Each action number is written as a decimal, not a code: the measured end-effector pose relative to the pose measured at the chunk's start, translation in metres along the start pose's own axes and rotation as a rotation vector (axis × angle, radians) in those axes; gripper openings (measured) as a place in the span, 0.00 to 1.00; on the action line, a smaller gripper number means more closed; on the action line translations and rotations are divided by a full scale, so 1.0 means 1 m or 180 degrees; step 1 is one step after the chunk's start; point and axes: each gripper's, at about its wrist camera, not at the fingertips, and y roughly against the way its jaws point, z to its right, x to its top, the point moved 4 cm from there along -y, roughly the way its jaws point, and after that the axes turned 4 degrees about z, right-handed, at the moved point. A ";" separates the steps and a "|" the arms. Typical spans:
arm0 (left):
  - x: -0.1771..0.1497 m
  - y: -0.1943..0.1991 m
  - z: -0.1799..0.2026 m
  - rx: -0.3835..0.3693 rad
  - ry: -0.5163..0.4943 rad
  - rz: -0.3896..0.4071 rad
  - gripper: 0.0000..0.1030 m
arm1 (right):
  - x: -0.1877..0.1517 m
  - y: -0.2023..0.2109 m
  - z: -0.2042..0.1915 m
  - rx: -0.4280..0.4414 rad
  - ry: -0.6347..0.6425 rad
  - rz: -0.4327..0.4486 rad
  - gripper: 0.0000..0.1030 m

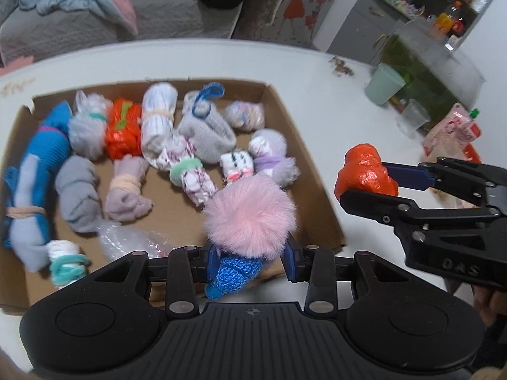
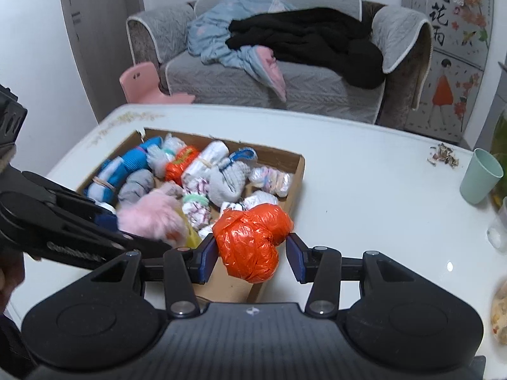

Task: Organize objects
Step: 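Carry the hat and orange bundle into the box and open both tools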

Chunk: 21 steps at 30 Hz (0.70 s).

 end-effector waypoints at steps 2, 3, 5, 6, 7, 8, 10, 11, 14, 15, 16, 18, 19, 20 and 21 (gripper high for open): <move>-0.002 -0.011 -0.005 0.0049 -0.0003 -0.0051 0.44 | 0.000 -0.008 -0.004 0.0024 0.0035 -0.0065 0.42; -0.003 -0.015 -0.007 0.0075 0.0000 -0.0073 0.44 | 0.000 -0.009 -0.007 0.0024 0.0067 -0.0075 0.42; -0.005 -0.023 -0.015 0.0109 0.0017 -0.0110 0.44 | 0.000 -0.012 -0.012 0.0047 0.0122 -0.0099 0.42; -0.006 -0.025 -0.018 0.0135 0.0014 -0.0130 0.44 | -0.001 -0.013 -0.013 0.0047 0.0136 -0.0113 0.42; -0.007 -0.027 -0.022 0.0164 0.0007 -0.0143 0.44 | -0.001 -0.016 -0.014 0.0047 0.0153 -0.0136 0.42; -0.008 -0.026 -0.026 0.0194 -0.0006 -0.0149 0.44 | -0.002 -0.017 -0.015 0.0044 0.0170 -0.0162 0.42; -0.009 -0.026 -0.033 0.0276 -0.0071 -0.0156 0.44 | -0.004 -0.022 -0.018 0.0040 0.0216 -0.0210 0.42; -0.008 -0.025 -0.035 0.0312 -0.0102 -0.0156 0.44 | -0.004 -0.024 -0.020 0.0057 0.0239 -0.0235 0.42; -0.008 -0.022 -0.042 0.0409 -0.0193 -0.0145 0.44 | -0.004 -0.033 -0.024 0.0096 0.0293 -0.0309 0.42; -0.008 -0.022 -0.042 0.0434 -0.0232 -0.0143 0.44 | -0.004 -0.037 -0.025 0.0112 0.0296 -0.0346 0.42; -0.008 -0.022 -0.043 0.0443 -0.0258 -0.0146 0.44 | -0.006 -0.040 -0.026 0.0140 0.0297 -0.0394 0.42; -0.009 -0.022 -0.041 0.0465 -0.0311 -0.0148 0.44 | -0.008 -0.046 -0.028 0.0183 0.0306 -0.0477 0.42; -0.009 -0.022 -0.039 0.0484 -0.0354 -0.0151 0.44 | -0.009 -0.049 -0.030 0.0209 0.0321 -0.0519 0.42; -0.010 -0.022 -0.038 0.0495 -0.0396 -0.0149 0.45 | -0.011 -0.052 -0.031 0.0244 0.0324 -0.0568 0.42; -0.011 -0.022 -0.036 0.0499 -0.0433 -0.0152 0.45 | -0.013 -0.054 -0.033 0.0269 0.0330 -0.0620 0.42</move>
